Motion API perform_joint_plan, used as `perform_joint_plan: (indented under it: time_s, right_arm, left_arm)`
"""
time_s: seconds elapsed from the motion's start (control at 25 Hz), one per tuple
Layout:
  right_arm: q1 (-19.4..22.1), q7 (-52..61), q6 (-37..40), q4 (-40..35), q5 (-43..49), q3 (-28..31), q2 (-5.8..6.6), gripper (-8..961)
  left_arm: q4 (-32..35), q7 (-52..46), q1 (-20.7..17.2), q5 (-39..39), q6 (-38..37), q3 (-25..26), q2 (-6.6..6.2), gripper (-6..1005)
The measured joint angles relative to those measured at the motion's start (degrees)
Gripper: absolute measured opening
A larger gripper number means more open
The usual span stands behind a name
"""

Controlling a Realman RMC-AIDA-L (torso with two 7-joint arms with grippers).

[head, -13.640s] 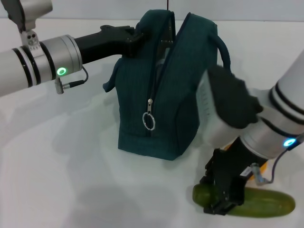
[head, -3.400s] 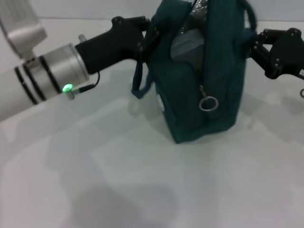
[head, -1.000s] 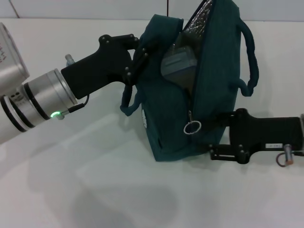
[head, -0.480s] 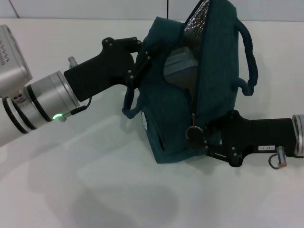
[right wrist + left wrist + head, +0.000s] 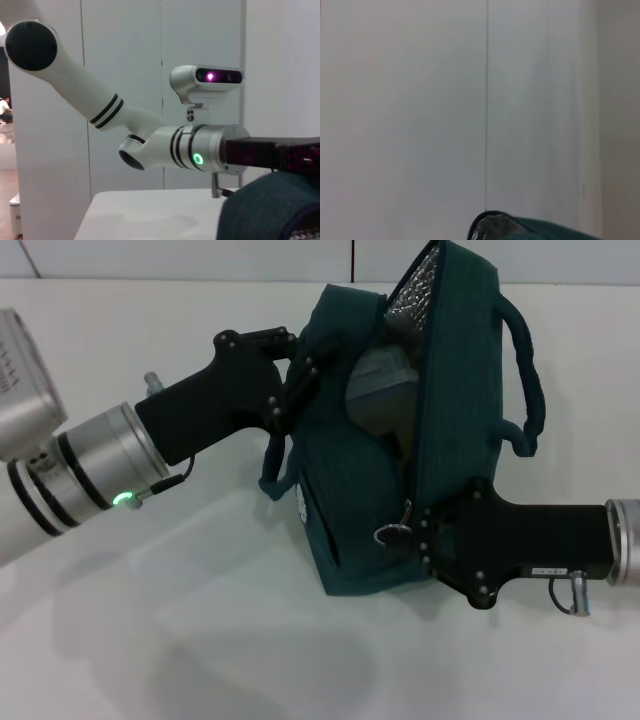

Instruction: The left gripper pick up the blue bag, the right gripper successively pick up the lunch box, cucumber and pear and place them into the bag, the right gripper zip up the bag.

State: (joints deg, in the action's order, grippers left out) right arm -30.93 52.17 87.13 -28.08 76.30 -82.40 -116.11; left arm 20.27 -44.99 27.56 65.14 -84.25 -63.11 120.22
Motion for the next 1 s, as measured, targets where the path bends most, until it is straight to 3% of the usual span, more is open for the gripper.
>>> perform_joint_plan:
  time_s: [0.16, 0.36, 0.52, 0.8, 1.0]
  right_arm:
    - [-0.1, -0.7, -0.2, -0.1, 0.0, -0.1, -0.07, 13]
    - [-0.3, -1.7, 0.0, -0.1, 0.0, -0.2, 0.01, 14]
    - [-1.0, -3.3, 0.4, -0.1, -0.1, -0.2, 0.02, 14]
    - [-1.9, -4.0, 0.8, -0.4, 0.1, -0.2, 0.28, 12]
    - [-1.9, -4.5, 1.1, -0.6, 0.2, -0.1, 0.42, 12]
  left_arm:
    - [-0.9, 1.0, -0.5, -0.4, -2.6, 0.1, 0.01, 155]
    - [-4.1, -1.0, -0.7, -7.2, -7.3, 0.2, -0.23, 252]
    - [-4.2, -4.3, -0.5, -7.5, -6.2, 0.4, -0.36, 330]
    - [-3.5, -9.6, 0.0, -6.5, -1.1, 0.4, -0.76, 608]
    - [-2.4, -9.4, -1.2, -7.4, -3.7, 0.7, -0.75, 833]
